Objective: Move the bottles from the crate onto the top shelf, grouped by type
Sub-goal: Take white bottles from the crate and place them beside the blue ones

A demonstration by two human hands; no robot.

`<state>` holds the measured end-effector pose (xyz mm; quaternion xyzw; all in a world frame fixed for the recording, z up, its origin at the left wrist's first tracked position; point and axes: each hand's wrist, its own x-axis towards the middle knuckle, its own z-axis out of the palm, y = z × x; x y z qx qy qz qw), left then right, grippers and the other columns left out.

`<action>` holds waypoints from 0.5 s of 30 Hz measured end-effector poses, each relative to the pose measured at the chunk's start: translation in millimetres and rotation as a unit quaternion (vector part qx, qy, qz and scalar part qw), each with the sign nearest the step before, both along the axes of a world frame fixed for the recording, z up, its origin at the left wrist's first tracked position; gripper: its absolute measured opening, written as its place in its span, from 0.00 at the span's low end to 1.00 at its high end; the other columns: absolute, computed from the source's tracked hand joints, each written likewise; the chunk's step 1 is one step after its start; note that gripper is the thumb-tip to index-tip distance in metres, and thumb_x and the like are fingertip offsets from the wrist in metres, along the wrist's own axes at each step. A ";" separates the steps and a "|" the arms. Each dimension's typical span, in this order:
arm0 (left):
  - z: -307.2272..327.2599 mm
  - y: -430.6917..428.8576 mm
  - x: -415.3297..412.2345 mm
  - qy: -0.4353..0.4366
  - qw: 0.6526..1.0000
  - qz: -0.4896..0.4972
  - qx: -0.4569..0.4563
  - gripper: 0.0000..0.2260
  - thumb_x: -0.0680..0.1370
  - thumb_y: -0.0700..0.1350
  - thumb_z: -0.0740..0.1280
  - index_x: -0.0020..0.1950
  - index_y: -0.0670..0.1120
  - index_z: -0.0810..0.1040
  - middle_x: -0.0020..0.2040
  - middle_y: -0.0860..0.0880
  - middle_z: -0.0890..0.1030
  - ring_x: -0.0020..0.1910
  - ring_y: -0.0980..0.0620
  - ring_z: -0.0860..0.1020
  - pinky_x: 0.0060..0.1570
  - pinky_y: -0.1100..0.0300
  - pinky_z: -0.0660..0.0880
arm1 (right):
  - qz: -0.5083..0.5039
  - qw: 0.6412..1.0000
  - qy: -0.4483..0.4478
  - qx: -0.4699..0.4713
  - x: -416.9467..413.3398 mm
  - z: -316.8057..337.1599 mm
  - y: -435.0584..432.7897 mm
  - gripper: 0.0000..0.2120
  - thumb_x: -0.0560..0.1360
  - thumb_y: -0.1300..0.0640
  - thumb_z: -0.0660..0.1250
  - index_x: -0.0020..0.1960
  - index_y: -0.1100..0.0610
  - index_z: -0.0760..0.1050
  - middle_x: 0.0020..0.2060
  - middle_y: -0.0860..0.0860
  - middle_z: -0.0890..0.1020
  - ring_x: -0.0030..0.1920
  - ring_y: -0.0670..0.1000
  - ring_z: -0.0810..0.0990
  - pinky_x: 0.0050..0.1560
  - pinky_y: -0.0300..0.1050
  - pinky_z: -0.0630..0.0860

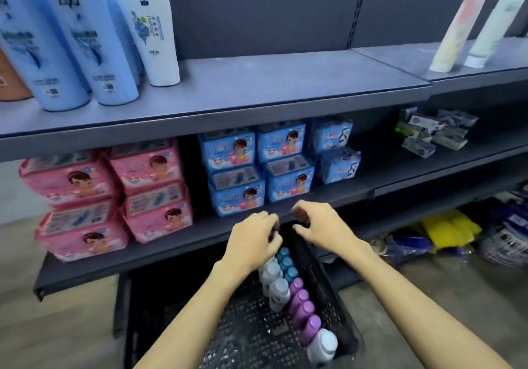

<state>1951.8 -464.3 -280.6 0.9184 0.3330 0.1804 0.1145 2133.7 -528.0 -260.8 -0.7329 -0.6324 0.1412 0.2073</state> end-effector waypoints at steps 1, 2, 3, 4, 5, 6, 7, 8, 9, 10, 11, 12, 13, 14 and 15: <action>-15.6 -5.5 0.3 0.010 1.000 0.006 -0.020 0.06 0.76 0.51 0.62 0.48 0.50 0.72 0.43 0.52 0.74 0.46 0.51 0.74 0.39 0.54 0.71 | -0.007 1.000 0.007 -0.024 2.4 -15.5 -3.8 0.13 0.72 0.56 0.73 0.56 0.56 0.77 0.48 0.50 0.84 0.49 0.50 0.82 0.54 0.46 0.78; -30.4 -10.6 0.9 0.022 0.999 0.010 -0.038 0.06 0.76 0.51 0.61 0.49 0.50 0.72 0.43 0.52 0.74 0.47 0.51 0.74 0.40 0.54 0.72 | -0.015 0.999 0.012 -0.047 4.5 -30.1 -7.3 0.14 0.72 0.57 0.73 0.56 0.55 0.77 0.47 0.50 0.84 0.49 0.50 0.82 0.54 0.46 0.78; -44.6 -16.2 1.2 0.037 0.998 0.015 -0.054 0.07 0.76 0.52 0.61 0.49 0.50 0.72 0.44 0.52 0.75 0.47 0.51 0.74 0.40 0.54 0.72 | -0.022 0.997 0.019 -0.069 5.8 -44.2 -10.6 0.14 0.71 0.57 0.73 0.56 0.55 0.78 0.46 0.49 0.84 0.48 0.51 0.82 0.53 0.46 0.78; -57.6 -22.3 0.6 0.052 0.996 0.021 -0.069 0.07 0.76 0.52 0.60 0.49 0.50 0.72 0.45 0.53 0.75 0.48 0.51 0.75 0.40 0.54 0.72 | -0.027 0.995 0.029 -0.089 6.4 -58.2 -14.7 0.14 0.71 0.57 0.73 0.55 0.55 0.78 0.45 0.49 0.84 0.47 0.51 0.82 0.52 0.46 0.77; -69.6 -28.0 -0.3 0.062 0.994 0.029 -0.085 0.07 0.76 0.52 0.60 0.49 0.50 0.72 0.44 0.53 0.75 0.47 0.50 0.75 0.39 0.55 0.71 | -0.031 0.993 0.039 -0.106 6.8 -72.4 -18.2 0.13 0.70 0.58 0.73 0.54 0.55 0.78 0.43 0.49 0.83 0.47 0.52 0.82 0.51 0.46 0.77; -80.6 -33.1 -1.5 0.066 0.992 0.037 -0.102 0.07 0.75 0.52 0.60 0.48 0.50 0.72 0.43 0.53 0.74 0.47 0.50 0.75 0.38 0.55 0.69 | -0.033 0.991 0.048 -0.123 6.6 -86.2 -21.5 0.13 0.70 0.59 0.72 0.54 0.55 0.78 0.42 0.48 0.83 0.46 0.52 0.82 0.51 0.46 0.77; -91.2 -38.3 -3.0 0.070 0.989 0.046 -0.120 0.06 0.75 0.51 0.61 0.46 0.50 0.71 0.42 0.54 0.72 0.46 0.49 0.75 0.37 0.55 0.67 | -0.034 0.988 0.056 -0.142 5.4 -100.0 -24.6 0.12 0.70 0.59 0.72 0.54 0.55 0.78 0.43 0.48 0.83 0.47 0.53 0.82 0.51 0.46 0.77; -100.8 -43.4 -4.4 0.074 0.986 0.055 -0.136 0.05 0.75 0.51 0.61 0.44 0.51 0.69 0.40 0.54 0.70 0.45 0.49 0.76 0.36 0.56 0.65 | -0.037 0.984 0.063 -0.163 3.9 -113.4 -27.5 0.12 0.71 0.59 0.71 0.54 0.55 0.78 0.44 0.49 0.83 0.48 0.54 0.82 0.51 0.46 0.77; -109.8 -48.2 -5.5 0.076 0.984 0.064 -0.151 0.05 0.75 0.51 0.61 0.44 0.51 0.68 0.40 0.55 0.69 0.45 0.49 0.75 0.35 0.56 0.65 | -0.040 0.980 0.068 -0.182 1.6 -126.3 -29.2 0.13 0.71 0.60 0.69 0.55 0.55 0.77 0.46 0.51 0.83 0.50 0.56 0.81 0.52 0.47 0.77; -118.7 -53.2 -6.6 0.077 0.980 0.075 -0.165 0.06 0.75 0.52 0.61 0.44 0.51 0.68 0.40 0.55 0.70 0.45 0.49 0.75 0.36 0.56 0.65 | -0.044 0.976 0.071 -0.200 -1.2 -138.8 -30.7 0.14 0.71 0.60 0.68 0.57 0.55 0.77 0.47 0.53 0.83 0.51 0.57 0.81 0.52 0.48 0.77; -126.6 -57.9 -7.7 0.076 0.977 0.089 -0.180 0.06 0.75 0.52 0.61 0.44 0.50 0.70 0.41 0.54 0.71 0.46 0.49 0.75 0.36 0.55 0.67 | -0.046 0.973 0.073 -0.214 -4.9 -150.3 -31.6 0.15 0.72 0.60 0.68 0.58 0.56 0.76 0.48 0.54 0.83 0.51 0.58 0.81 0.52 0.49 0.77; -133.3 -62.1 -8.6 0.076 0.973 0.103 -0.193 0.06 0.75 0.52 0.61 0.46 0.50 0.71 0.42 0.53 0.73 0.46 0.50 0.75 0.38 0.54 0.70 | -0.049 0.970 0.076 -0.225 -8.8 -160.9 -32.0 0.15 0.72 0.60 0.68 0.59 0.56 0.75 0.49 0.55 0.83 0.52 0.59 0.80 0.52 0.50 0.77; -139.3 -65.9 -9.2 0.076 0.969 0.116 -0.205 0.06 0.75 0.51 0.61 0.47 0.50 0.72 0.43 0.53 0.74 0.46 0.50 0.75 0.39 0.53 0.72 | -0.053 0.968 0.079 -0.232 -12.8 -170.7 -32.0 0.15 0.73 0.59 0.68 0.59 0.57 0.73 0.49 0.55 0.83 0.52 0.60 0.80 0.52 0.51 0.77; -144.2 -69.7 -10.1 0.075 0.965 0.125 -0.217 0.05 0.75 0.50 0.61 0.47 0.50 0.72 0.43 0.53 0.75 0.45 0.50 0.75 0.40 0.53 0.73 | -0.059 0.966 0.082 -0.237 -16.7 -179.4 -32.3 0.15 0.73 0.59 0.68 0.58 0.58 0.72 0.49 0.55 0.82 0.52 0.60 0.80 0.52 0.52 0.77; -148.6 -73.0 -10.9 0.073 0.962 0.133 -0.227 0.05 0.75 0.50 0.61 0.47 0.51 0.73 0.42 0.53 0.75 0.45 0.51 0.75 0.41 0.53 0.74 | -0.067 0.965 0.081 -0.240 -20.1 -187.0 -32.3 0.14 0.73 0.59 0.69 0.57 0.58 0.71 0.50 0.55 0.82 0.51 0.60 0.80 0.51 0.53 0.77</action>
